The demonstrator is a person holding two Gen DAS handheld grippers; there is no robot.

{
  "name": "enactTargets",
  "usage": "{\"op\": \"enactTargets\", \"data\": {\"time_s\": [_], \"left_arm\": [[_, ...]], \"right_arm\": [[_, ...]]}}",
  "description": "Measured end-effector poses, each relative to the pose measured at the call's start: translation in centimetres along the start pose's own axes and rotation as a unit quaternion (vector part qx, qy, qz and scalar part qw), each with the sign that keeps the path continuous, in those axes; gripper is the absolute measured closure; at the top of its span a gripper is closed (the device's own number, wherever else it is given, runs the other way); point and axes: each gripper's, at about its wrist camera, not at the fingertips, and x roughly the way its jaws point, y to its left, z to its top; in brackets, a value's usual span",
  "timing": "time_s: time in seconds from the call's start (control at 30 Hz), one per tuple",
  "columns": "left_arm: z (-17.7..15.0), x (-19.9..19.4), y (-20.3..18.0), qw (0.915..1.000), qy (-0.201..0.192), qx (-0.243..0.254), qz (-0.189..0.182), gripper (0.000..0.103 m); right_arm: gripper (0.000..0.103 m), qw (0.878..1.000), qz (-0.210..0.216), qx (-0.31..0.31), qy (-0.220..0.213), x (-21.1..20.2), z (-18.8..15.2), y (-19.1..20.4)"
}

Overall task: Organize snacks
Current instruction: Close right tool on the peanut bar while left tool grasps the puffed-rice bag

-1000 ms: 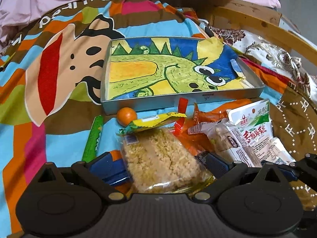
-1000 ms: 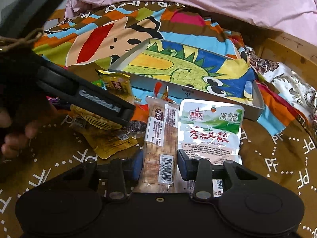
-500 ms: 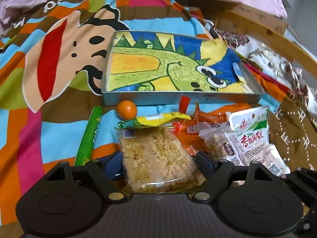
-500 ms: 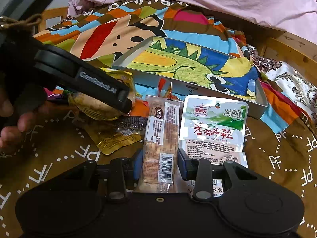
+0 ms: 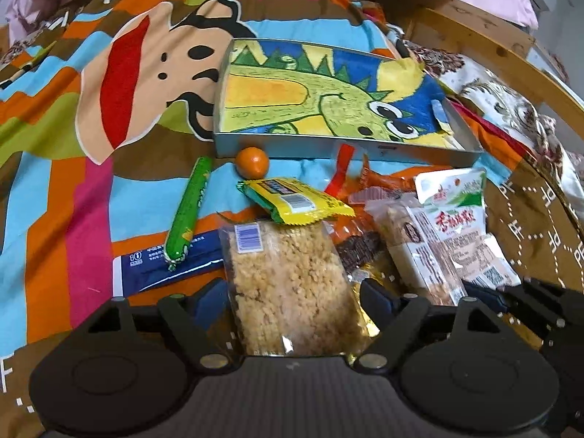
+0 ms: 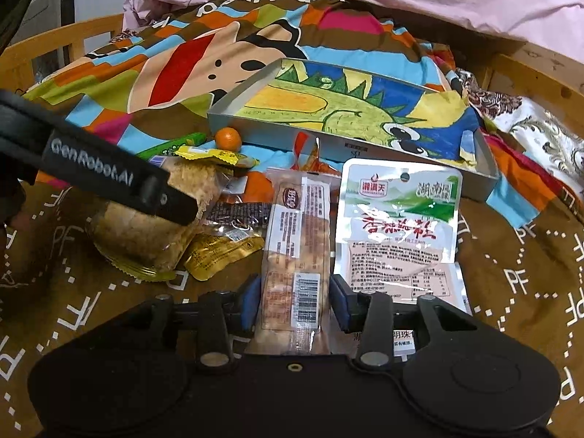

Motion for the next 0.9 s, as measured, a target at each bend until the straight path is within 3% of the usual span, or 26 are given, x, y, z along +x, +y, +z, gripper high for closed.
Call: {"op": "enactTargets", "data": {"time_s": [0.17, 0.33, 0.43, 0.53, 0.63, 0.67, 0.77, 0.9], "left_arm": [[0.2, 0.9, 0.1, 0.9999, 0.008, -0.012, 0.003, 0.009], [0.1, 2.0, -0.8, 0.9996, 0.016, 0.012, 0.019, 0.006], [-0.1, 2.2, -0.9, 0.9991, 0.019, 0.019, 0.032, 0.013], [-0.2, 1.8, -0.5, 0.9996, 0.019, 0.005, 0.022, 0.021], [-0.2, 1.5, -0.3, 0.9996, 0.017, 0.002, 0.021, 0.025], [-0.2, 1.5, -0.3, 0.9996, 0.017, 0.002, 0.02, 0.025], [-0.3, 1.1, -0.3, 0.9997, 0.018, 0.0, 0.017, 0.026], [-0.7, 0.3, -0.2, 0.9997, 0.02, -0.01, 0.008, 0.027]], "right_arm": [[0.047, 1.0, -0.001, 0.002, -0.006, 0.3, -0.1, -0.1], [0.04, 1.0, -0.001, -0.003, -0.008, 0.7, -0.1, 0.1], [0.036, 1.0, 0.003, 0.0, -0.013, 0.8, -0.1, 0.1], [0.035, 1.0, 0.013, 0.009, -0.015, 1.0, 0.0, -0.1], [0.044, 1.0, 0.018, 0.007, -0.015, 0.9, 0.0, -0.1], [0.053, 1.0, 0.016, 0.005, -0.015, 0.9, 0.0, 0.0], [0.064, 1.0, 0.01, 0.006, -0.012, 0.8, -0.1, -0.1], [0.065, 1.0, -0.003, -0.007, -0.013, 0.4, -0.1, 0.2]]}}
